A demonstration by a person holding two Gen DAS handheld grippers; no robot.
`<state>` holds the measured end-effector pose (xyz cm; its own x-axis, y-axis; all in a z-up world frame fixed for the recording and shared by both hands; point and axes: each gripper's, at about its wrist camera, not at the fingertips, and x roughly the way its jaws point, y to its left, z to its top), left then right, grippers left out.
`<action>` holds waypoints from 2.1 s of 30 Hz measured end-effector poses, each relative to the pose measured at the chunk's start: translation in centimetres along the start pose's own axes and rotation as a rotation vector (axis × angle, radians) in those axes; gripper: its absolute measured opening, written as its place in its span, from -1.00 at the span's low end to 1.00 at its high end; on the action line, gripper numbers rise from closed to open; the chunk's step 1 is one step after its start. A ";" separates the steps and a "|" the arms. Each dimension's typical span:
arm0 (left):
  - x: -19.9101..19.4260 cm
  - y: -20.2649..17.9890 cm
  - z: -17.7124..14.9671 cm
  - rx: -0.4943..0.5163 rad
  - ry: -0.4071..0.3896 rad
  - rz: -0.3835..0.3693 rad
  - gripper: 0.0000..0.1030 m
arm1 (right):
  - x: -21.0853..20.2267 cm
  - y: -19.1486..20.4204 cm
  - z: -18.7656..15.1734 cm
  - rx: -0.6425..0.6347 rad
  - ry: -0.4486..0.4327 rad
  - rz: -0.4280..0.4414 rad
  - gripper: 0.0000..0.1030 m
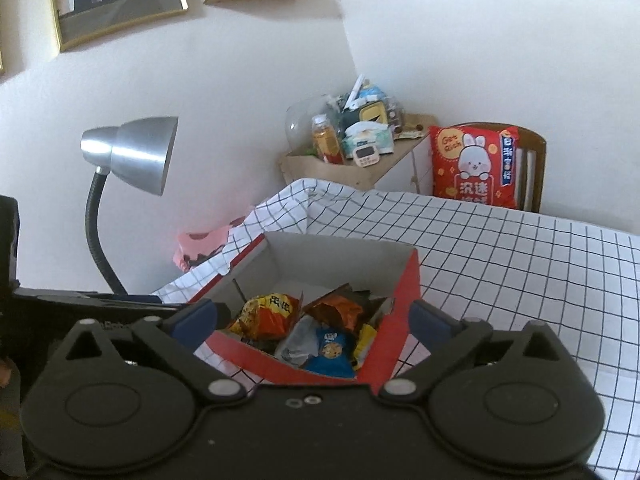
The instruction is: Organize snacks
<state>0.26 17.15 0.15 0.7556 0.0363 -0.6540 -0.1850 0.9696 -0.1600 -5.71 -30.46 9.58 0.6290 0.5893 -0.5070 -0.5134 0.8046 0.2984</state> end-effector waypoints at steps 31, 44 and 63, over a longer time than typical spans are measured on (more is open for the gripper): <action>-2.4 -0.9 -0.2 -0.009 -0.041 0.004 0.98 | -2.3 1.1 -1.2 0.031 -0.078 -0.124 0.99; -2.4 -1.2 -0.4 -0.005 -0.042 0.005 0.98 | -2.5 1.4 -1.4 0.022 -0.095 -0.149 0.99; -2.0 -1.2 -0.7 0.010 -0.018 0.009 0.98 | -2.4 1.2 -1.7 0.034 -0.088 -0.168 1.00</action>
<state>-1.46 15.76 1.18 0.7654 0.0497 -0.6417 -0.1858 0.9716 -0.1464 -8.83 -31.04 9.80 0.7535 0.4493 -0.4799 -0.3775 0.8934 0.2437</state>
